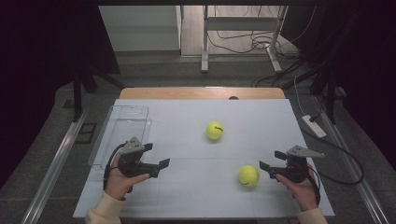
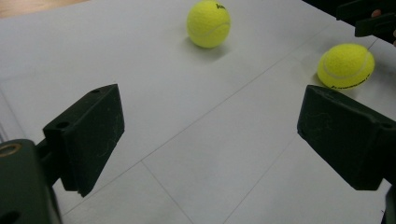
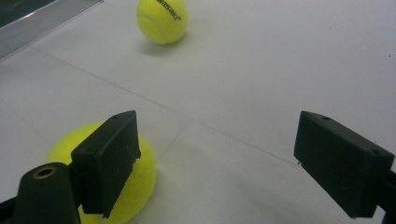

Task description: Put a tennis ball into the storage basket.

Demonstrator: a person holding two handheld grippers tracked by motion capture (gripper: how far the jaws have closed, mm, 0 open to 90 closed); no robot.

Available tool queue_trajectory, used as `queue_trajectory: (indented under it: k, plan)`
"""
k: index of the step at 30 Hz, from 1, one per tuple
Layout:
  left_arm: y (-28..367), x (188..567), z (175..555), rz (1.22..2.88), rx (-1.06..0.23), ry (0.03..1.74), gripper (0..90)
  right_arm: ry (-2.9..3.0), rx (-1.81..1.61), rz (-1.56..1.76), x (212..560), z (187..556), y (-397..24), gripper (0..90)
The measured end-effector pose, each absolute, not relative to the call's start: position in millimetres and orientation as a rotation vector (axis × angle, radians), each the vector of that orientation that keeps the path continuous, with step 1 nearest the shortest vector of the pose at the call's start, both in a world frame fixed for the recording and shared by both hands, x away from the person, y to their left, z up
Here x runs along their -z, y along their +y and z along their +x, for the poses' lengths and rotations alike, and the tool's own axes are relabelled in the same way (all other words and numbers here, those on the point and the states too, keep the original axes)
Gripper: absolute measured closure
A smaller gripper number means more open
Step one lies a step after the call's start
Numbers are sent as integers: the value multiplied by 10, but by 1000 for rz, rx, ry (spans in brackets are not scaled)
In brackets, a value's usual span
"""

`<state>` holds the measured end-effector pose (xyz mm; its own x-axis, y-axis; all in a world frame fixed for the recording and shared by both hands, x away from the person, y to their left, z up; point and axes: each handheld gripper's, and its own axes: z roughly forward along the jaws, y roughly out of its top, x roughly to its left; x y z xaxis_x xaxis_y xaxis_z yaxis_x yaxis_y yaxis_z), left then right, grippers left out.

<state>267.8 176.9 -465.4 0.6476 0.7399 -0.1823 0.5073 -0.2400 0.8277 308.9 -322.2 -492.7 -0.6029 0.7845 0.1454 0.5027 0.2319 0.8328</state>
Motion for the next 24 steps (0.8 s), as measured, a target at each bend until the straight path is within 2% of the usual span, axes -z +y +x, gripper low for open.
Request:
queue_trajectory:
  k: [24]
  plan:
    - [1474,4528,2825,1955,-286,925,80,2200,-1318,1184,4923,3073,-3211,145]
